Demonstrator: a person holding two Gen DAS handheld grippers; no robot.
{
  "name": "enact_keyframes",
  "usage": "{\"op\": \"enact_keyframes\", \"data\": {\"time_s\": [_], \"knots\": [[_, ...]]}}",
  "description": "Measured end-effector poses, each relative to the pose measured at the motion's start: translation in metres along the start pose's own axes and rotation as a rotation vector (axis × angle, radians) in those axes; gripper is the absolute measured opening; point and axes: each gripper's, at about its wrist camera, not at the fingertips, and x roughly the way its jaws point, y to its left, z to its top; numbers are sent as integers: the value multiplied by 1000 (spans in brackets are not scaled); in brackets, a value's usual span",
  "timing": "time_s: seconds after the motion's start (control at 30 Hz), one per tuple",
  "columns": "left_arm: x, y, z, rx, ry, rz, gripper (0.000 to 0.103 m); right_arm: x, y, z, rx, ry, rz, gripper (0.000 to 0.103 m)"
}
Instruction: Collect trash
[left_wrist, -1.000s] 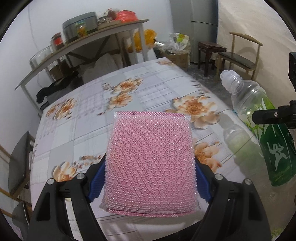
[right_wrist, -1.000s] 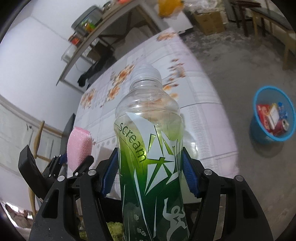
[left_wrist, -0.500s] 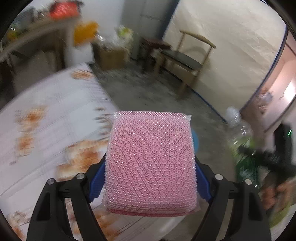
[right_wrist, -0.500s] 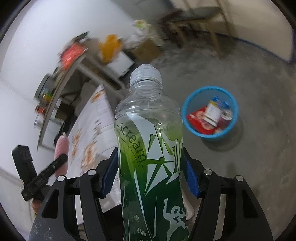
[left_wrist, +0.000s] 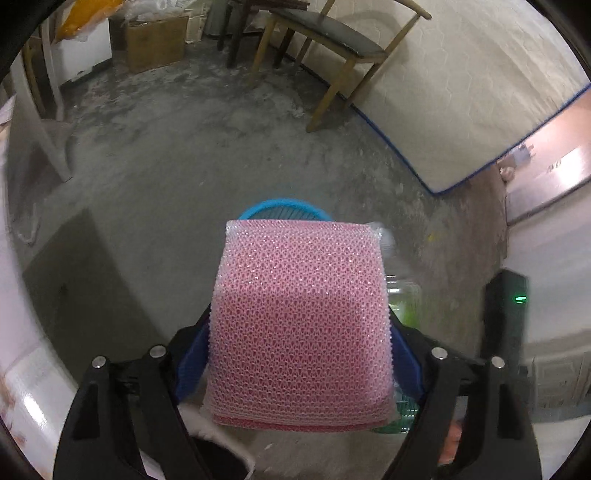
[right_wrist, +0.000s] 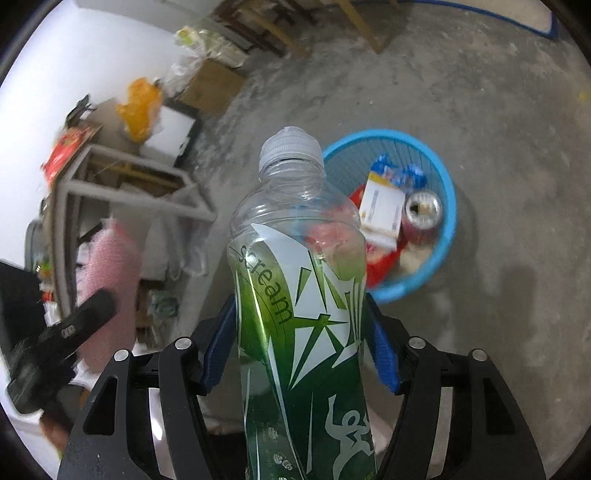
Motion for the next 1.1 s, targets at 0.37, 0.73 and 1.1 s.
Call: {"op": "enact_keyframes", "data": {"time_s": [0.37,0.73,1.1], "knots": [[6,11,-2,0,-19,6,91,51,-28,-2,22,-22,-62,74],[-134,42,-43,64,-237,6,91,-26,-19,-26,-107,-160,-92,74],[-223,132,-140,-27,-334,181,91,-14,24,-32,-163,-103,-25,74]]}}
